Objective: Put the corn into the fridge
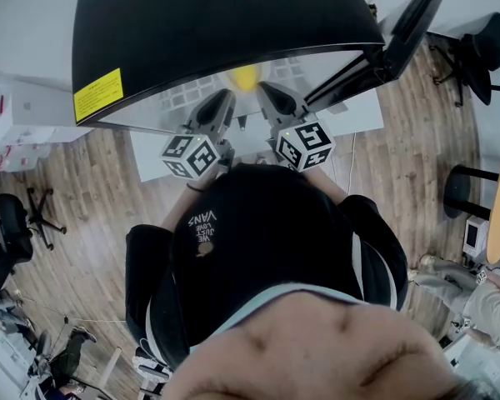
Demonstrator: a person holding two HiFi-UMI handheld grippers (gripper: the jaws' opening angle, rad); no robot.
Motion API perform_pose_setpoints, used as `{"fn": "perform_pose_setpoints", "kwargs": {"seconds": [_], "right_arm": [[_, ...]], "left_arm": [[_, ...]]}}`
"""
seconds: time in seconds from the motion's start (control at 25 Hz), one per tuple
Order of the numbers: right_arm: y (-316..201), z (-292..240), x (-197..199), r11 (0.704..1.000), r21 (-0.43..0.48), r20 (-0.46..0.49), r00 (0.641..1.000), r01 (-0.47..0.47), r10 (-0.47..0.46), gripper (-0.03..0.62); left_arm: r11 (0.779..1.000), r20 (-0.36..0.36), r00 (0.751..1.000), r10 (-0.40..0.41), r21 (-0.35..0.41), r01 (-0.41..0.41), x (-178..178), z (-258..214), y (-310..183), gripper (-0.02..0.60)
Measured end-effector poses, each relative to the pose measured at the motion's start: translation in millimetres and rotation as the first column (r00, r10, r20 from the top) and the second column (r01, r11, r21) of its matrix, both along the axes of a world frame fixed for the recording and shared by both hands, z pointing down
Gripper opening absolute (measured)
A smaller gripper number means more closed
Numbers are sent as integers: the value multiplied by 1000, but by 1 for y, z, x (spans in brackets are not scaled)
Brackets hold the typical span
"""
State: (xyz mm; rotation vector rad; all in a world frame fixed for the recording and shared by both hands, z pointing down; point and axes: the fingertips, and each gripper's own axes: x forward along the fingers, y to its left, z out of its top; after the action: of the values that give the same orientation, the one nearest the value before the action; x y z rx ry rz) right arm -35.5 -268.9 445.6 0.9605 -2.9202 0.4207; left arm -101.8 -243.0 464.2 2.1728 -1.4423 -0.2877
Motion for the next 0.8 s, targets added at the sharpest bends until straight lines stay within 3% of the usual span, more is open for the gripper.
{"fn": "perform_pose_setpoints", "kwargs": {"seconds": [0.8], "right_arm": [[-9,0,-8,1000,6,1,1000,18,-18,12]], "left_arm": [[1000,-6,1000,-10,7,10,-4,-2,-5,52]]}}
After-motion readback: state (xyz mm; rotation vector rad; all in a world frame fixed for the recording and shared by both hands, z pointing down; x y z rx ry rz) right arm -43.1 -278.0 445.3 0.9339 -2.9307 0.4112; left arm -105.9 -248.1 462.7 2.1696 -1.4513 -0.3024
